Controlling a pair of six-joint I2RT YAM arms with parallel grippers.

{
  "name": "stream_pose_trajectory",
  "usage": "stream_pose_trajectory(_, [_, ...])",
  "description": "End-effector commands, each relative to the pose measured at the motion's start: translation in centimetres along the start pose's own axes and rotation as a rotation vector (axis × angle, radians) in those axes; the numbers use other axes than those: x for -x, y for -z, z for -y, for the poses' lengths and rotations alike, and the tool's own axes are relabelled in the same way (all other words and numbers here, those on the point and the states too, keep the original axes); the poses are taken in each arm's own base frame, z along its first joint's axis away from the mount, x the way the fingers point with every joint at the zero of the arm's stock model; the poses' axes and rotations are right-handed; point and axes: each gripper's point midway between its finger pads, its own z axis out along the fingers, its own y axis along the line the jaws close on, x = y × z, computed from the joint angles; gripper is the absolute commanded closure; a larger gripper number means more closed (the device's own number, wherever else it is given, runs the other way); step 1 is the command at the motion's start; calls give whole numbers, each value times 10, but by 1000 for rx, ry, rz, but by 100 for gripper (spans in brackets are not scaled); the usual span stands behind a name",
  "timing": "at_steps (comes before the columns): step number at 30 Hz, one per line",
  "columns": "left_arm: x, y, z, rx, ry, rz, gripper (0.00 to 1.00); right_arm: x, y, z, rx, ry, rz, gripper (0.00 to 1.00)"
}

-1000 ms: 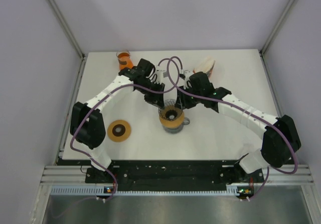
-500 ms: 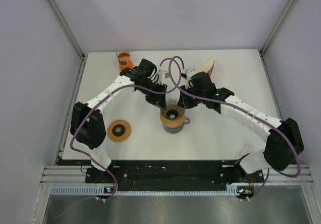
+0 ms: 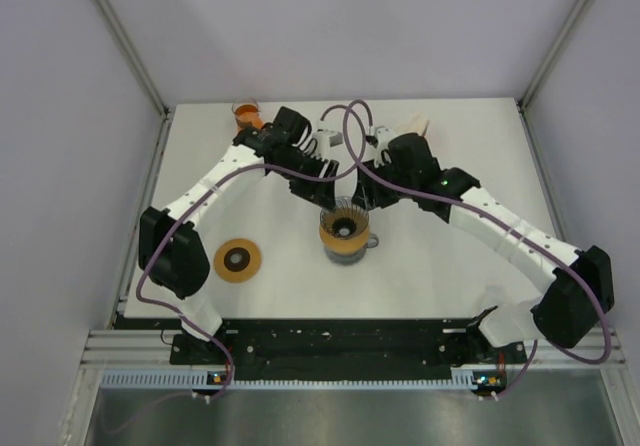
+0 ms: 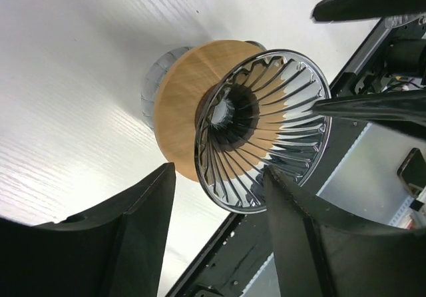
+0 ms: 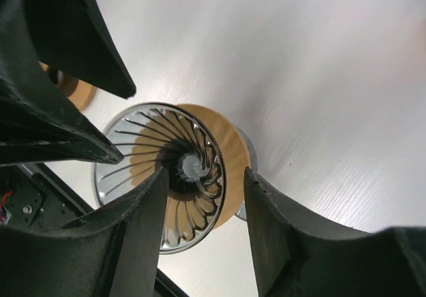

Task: Place the coffee filter in the dripper

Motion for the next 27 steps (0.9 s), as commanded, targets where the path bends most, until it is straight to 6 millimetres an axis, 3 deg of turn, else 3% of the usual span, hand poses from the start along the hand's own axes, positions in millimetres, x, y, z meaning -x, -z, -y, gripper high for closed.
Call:
stream_pose_trajectory(1, [14, 33, 11, 11, -100, 80, 37, 73, 55, -10, -31, 63, 226, 50])
stream_pose_trajectory(4, [21, 50, 5, 29, -96, 123, 34, 98, 71, 13, -131, 31, 284, 51])
stream_pose_trajectory(10, [28, 83, -30, 112, -35, 199, 33, 143, 92, 103, -396, -142, 390, 57])
stream_pose_trajectory(14, [25, 97, -60, 152, 34, 234, 33, 158, 81, 157, -496, -233, 392, 53])
stream_pose_trajectory(20, [19, 104, -87, 178, 99, 247, 33, 179, 46, 192, -532, -274, 371, 54])
stream_pose_trajectory(23, [17, 104, -91, 184, 101, 244, 33, 175, 23, 202, -534, -285, 325, 56])
stream_pose_trajectory(27, [16, 107, -93, 191, 94, 253, 33, 164, 2, 200, -492, -294, 276, 64])
